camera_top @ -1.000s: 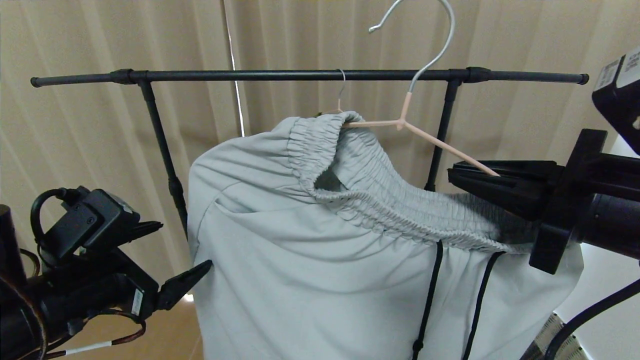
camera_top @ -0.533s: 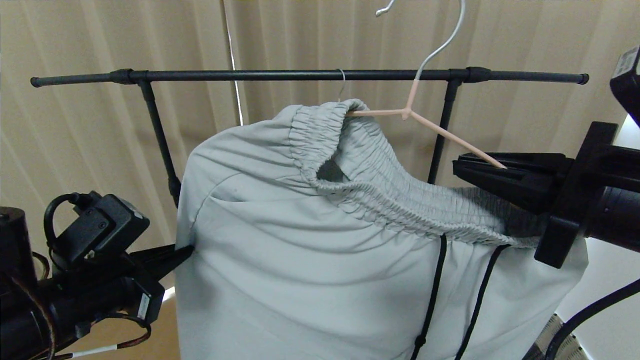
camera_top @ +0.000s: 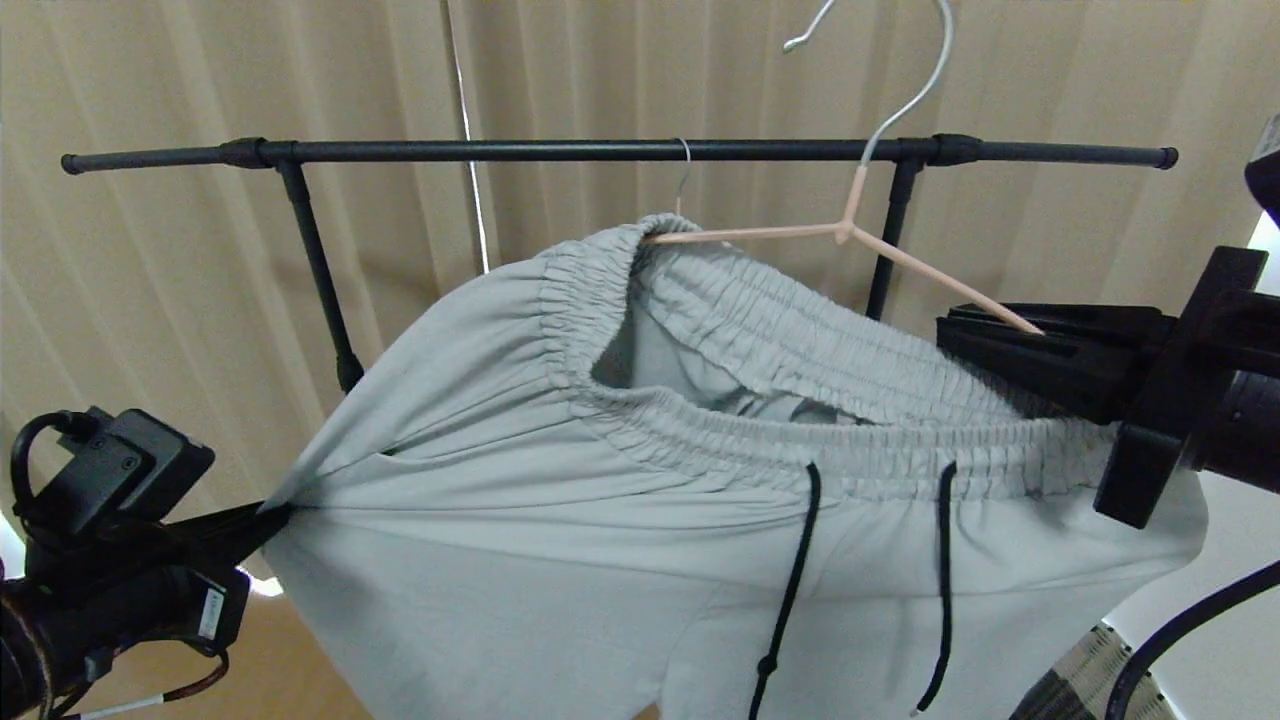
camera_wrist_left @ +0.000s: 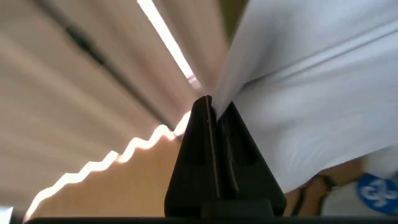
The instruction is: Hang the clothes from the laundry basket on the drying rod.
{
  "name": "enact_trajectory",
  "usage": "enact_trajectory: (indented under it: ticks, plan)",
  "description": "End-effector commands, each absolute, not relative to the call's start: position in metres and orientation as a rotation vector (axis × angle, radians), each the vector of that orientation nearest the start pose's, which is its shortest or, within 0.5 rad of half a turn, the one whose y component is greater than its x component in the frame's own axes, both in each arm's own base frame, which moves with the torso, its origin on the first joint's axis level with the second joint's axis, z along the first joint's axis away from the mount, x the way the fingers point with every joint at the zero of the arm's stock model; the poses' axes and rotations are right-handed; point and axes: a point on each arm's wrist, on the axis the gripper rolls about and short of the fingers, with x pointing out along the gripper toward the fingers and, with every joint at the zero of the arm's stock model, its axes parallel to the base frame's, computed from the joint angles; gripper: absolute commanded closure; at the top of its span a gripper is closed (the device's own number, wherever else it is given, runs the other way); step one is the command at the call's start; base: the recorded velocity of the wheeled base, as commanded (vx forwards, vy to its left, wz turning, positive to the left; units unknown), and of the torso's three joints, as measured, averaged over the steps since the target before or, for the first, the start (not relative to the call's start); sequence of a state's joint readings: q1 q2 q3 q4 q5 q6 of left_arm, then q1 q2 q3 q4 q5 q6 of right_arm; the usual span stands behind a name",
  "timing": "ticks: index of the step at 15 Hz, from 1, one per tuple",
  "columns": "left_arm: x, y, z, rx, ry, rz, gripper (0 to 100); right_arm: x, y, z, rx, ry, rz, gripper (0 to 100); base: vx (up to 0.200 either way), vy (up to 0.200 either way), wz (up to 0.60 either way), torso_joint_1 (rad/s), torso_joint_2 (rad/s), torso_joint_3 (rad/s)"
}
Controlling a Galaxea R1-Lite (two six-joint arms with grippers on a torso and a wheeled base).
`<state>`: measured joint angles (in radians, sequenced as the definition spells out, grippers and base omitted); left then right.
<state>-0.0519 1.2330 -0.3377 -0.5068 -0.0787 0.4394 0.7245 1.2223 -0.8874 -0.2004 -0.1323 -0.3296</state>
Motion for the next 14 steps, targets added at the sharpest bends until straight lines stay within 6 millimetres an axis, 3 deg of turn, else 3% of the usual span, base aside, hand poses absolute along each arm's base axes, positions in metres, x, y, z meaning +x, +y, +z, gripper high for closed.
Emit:
enact_trajectory:
  ticks: [1,2,3,7,12,14]
  plan:
    - [0.163,0.000,0.155,0.423,0.365,-0.151,100,0.141,0.119,0.282,-0.373,0.021,0.597,100,0.000,0.000,0.00,0.000,0.00,0.000]
    - [0.163,0.002,0.156,0.417,0.365,-0.135,100,0.139,0.117,0.284,-0.370,0.014,0.593,100,0.000,0.000,0.00,0.000,0.00,0.000]
    - [0.163,0.003,0.156,0.418,0.364,-0.132,0,0.139,0.117,0.283,-0.371,0.017,0.593,100,0.000,0.000,0.00,0.000,0.00,0.000]
    - [0.157,0.001,0.166,0.402,0.310,-0.130,0,0.141,0.113,0.275,-0.382,0.046,0.571,100,0.000,0.000,0.00,0.000,0.00,0.000]
    - [0.125,-0.004,0.183,0.187,0.158,-0.123,0,0.145,0.080,0.249,-0.416,0.192,0.414,100,0.000,0.000,0.00,0.000,0.00,0.000]
    - [0.115,-0.004,0.178,0.186,0.153,-0.126,0,0.148,0.075,0.244,-0.434,0.254,0.353,100,0.000,0.000,0.00,0.000,0.00,0.000]
